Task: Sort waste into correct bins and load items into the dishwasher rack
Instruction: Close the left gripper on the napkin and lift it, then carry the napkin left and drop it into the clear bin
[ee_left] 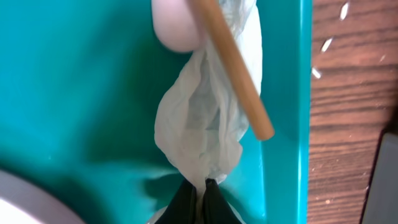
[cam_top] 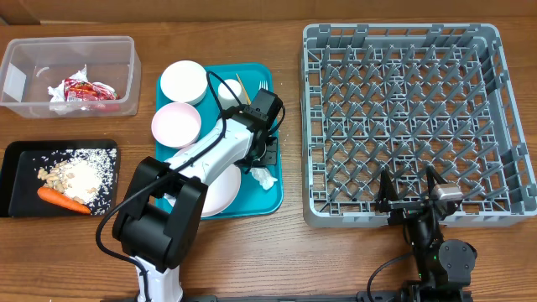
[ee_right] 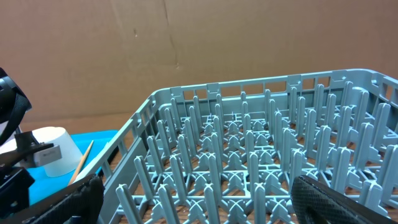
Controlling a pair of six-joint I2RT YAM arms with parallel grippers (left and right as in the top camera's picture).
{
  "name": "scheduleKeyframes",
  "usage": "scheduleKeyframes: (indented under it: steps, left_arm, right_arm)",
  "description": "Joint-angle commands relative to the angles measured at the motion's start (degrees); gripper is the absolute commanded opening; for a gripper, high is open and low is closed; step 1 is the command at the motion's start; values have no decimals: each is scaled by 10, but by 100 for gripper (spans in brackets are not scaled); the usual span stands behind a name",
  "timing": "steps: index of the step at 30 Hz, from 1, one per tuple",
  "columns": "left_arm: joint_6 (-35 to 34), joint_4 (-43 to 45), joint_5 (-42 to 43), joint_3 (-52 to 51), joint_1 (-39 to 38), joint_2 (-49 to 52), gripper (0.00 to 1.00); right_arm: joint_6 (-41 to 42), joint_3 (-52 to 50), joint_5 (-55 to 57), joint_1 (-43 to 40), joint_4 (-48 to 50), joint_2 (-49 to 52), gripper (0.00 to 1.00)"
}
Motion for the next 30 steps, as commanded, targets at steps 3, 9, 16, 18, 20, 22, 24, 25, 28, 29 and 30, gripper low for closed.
scheduleKeyframes:
  steps: [3,9,16,18,20,22,24,25,28,29,30]
  left_arm:
    - [0,-76,3,89,1,4,4]
    - [0,-198,13,202,4,4,4]
    - [1,-306,13,287,6,4,4]
    - [13,-320,10,302,10,3,4]
    - [16,-335,-19,321,21,3,4]
    - [15,-342,-55,345,47,3,4]
    - [15,-335,-62,360,77,3,4]
    - [15,-328,-62,367,96,3,4]
    - [12,-294,-61,385,160,3,4]
    - [7,-277,-61,390,184,3,4]
    - [4,-261,-61,394,204,3,4]
  right_arm:
    - [-4,-6,6,-2,2,-5,100]
    - [-4,-6,6,-2,2,-5,100]
    - [-4,-6,6,-2,2,-5,100]
    - [-4,-6,6,-2,2,-5,100]
    - [-4,-6,6,-2,2,-5,100]
    - [-4,-6,6,-2,2,-5,100]
    - [-4,-6,6,-2,2,-5,100]
    - [-4,-6,6,-2,2,-5,100]
    - [-4,-6,6,-2,2,-5,100]
    - [-4,-6,6,-2,2,-5,100]
    - [-4,-6,6,-2,2,-5,100]
